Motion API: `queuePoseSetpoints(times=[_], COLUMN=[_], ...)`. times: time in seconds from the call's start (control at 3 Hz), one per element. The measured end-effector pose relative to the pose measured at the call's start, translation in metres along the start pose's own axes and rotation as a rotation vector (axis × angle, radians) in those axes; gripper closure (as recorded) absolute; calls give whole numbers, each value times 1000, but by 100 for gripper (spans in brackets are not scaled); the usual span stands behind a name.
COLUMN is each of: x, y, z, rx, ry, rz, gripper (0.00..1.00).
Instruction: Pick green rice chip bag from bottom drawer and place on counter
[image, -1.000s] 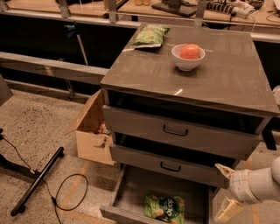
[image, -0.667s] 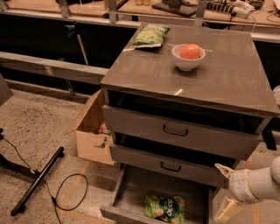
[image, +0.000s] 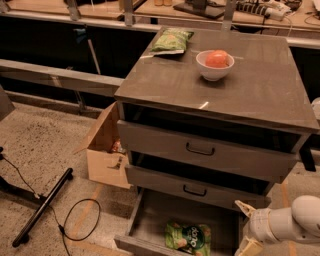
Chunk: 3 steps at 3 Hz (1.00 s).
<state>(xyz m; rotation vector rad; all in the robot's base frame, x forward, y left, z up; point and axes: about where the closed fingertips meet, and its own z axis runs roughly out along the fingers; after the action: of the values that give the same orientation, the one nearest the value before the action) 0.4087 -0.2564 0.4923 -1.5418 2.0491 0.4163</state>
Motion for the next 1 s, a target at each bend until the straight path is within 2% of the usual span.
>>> queuePoseSetpoints(times=[0.33,0.67,1.0], x=[10,19,32], y=[3,4,4], z=[45,98,157], rx=[-6,-21,-49], ry=[-82,-138,-123], rz=[-9,-48,-73], gripper=[0,0,0])
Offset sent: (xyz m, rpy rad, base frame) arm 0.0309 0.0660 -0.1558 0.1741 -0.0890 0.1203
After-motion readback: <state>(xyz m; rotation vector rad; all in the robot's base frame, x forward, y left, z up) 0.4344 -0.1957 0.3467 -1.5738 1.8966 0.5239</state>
